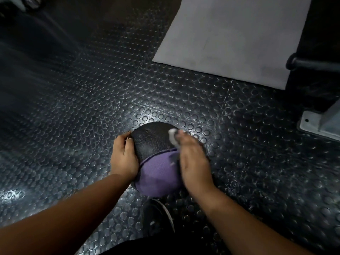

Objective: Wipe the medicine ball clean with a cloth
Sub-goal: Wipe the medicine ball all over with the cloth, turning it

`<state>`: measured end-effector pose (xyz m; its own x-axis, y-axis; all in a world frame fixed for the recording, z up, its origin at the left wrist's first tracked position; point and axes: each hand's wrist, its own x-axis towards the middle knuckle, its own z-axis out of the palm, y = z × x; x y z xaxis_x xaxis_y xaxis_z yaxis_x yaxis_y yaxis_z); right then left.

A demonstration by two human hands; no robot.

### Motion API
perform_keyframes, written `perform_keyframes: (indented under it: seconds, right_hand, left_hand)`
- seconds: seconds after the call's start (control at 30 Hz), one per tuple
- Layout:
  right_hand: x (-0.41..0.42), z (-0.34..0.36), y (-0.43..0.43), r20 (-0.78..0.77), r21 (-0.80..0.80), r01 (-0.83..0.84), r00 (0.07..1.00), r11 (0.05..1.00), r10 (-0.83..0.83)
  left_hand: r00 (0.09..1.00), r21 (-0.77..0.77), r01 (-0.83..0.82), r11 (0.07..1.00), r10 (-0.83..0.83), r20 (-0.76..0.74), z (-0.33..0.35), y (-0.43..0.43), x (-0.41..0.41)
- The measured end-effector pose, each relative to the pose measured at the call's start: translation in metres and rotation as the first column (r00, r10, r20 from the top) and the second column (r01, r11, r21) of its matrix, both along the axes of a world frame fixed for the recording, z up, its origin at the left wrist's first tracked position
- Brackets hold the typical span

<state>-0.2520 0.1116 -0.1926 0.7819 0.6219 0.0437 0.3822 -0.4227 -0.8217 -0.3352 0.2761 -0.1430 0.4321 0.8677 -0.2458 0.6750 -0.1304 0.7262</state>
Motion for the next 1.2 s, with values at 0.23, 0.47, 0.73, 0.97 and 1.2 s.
perform_keyframes:
  seconds: [0.23,0.47,0.73,0.97,1.2]
  right_hand:
    - [0.063,-0.043,-0.031,-0.674,-0.132,0.505,0.585,0.853,-0.451]
    - [0.081,0.009,-0.031,-0.804,0.103,0.682,0.485,0.724,-0.343]
    - [-0.035,0.053,-0.006,-0.108,0.172,-0.318,0.935,0.933,0.338]
    - [-0.014,0.038,0.017,0.001,-0.043,-0.45,0.893,0.892,0.451]
    - [0.044,0.015,0.098,-0.539,-0.13,-0.516,0.754,0.847,0.376]
  left_hand:
    - [0.997,-0.034,0.055,0.998,-0.053,0.05,-0.002,0.014,-0.033]
    - [0.996,-0.152,-0.08,0.985,0.071,-0.063,0.003,0.032,-0.047]
    - [0.985,-0.102,-0.143,0.985,0.131,-0.111,0.001,0.01,-0.031]
    - [0.988,0.025,-0.038,0.999,0.041,-0.15,0.005,-0.005,-0.032]
    - [0.993,0.115,0.06,0.992,-0.047,-0.108,0.007,-0.025,-0.046]
